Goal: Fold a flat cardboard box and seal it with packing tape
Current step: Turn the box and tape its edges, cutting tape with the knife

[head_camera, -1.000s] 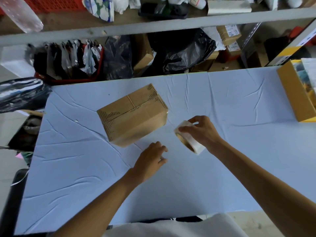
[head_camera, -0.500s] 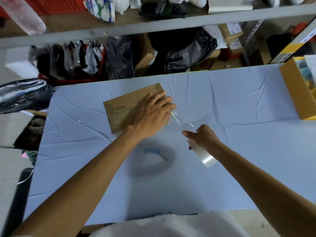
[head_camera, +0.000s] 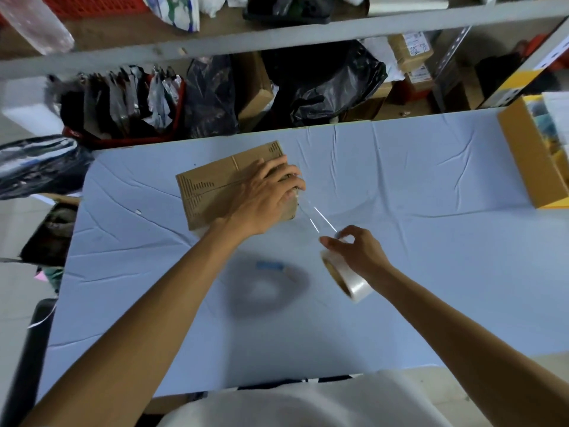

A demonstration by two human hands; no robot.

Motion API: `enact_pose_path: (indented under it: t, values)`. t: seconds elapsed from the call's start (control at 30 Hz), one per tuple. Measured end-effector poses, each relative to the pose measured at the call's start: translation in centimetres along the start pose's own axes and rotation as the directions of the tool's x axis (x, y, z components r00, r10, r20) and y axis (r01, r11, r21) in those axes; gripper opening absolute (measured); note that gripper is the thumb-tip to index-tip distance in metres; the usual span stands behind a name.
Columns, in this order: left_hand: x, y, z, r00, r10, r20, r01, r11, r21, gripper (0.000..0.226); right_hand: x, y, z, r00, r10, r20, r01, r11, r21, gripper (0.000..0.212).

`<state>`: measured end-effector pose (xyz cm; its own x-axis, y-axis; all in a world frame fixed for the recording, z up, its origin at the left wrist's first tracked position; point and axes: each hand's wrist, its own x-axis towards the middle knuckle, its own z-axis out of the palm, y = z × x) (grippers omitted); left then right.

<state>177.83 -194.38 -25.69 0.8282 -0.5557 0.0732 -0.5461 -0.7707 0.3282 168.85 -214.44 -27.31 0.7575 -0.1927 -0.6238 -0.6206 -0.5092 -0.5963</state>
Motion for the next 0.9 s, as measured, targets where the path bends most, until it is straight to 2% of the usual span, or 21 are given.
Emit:
enact_pose_path:
  t: [0.13,0.3,0.37,0.43,0.47,0.5,0.53,0.6,0.67,0.77,0.9]
  values:
    - [0.3,-0.2,-0.9,1.0,-0.014,0.023,0.015,1.0,-0.026,0.029,-0.9,-0.6,-1.5,0.991,-0.125,0.042,0.115,0.976,0.183,0.012]
    - [0.3,0.3,-1.2,0.999,-0.032,0.031,0.033,0.998,-0.061,0.037,-1.3,-1.2,-2.1,0.99,-0.132,0.058,0.11,0.951,0.289,0.01]
    - [-0.5,1.0,-1.2,0.997,-0.006,-0.077,-0.004,0.992,-0.127,0.039,-1.2,-1.4,-2.2,0.989,-0.139,0.043,0.122,0.952,0.282,0.011]
    - [-2.2,2.1,-0.3,0.957,0.029,-0.288,-0.076,0.985,-0.155,0.028,-1.0,-1.5,-2.1,0.987,-0.155,0.028,0.143,0.955,0.261,0.012]
    - [-3.5,2.6,0.6,0.935,0.041,-0.351,-0.103,0.982,-0.158,0.022,-0.9,-1.5,-2.2,0.987,-0.16,0.017,0.15,0.956,0.253,0.013]
    - [-4.9,3.0,1.8,0.934,0.046,-0.354,-0.112,0.979,-0.168,0.017,-0.9,-1.5,-2.2,0.987,-0.162,0.011,0.154,0.956,0.251,0.014]
    - [-6.2,3.1,3.3,0.959,0.03,-0.281,-0.09,0.975,-0.202,0.013,-0.9,-1.6,-2.3,0.987,-0.162,0.007,0.155,0.955,0.253,0.015]
    - [-8.5,2.7,6.5,0.996,-0.092,-0.001,0.088,0.951,-0.296,0.014,-0.8,-1.6,-2.4,0.988,-0.155,0.001,0.149,0.954,0.26,0.013]
    - [-10.1,1.7,9.3,0.959,-0.225,0.173,0.271,0.906,-0.326,0.018,-0.9,-1.6,-2.4,0.989,-0.15,-0.003,0.146,0.956,0.253,0.012]
    - [-10.6,1.2,11.7,0.911,-0.347,0.223,0.405,0.853,-0.329,0.028,-0.9,-1.6,-2.3,0.988,-0.155,-0.006,0.152,0.961,0.233,0.011]
    - [-10.4,1.4,13.2,0.9,-0.392,0.188,0.431,0.866,-0.255,0.03,-0.8,-1.7,-2.2,0.987,-0.163,-0.009,0.161,0.962,0.221,0.011]
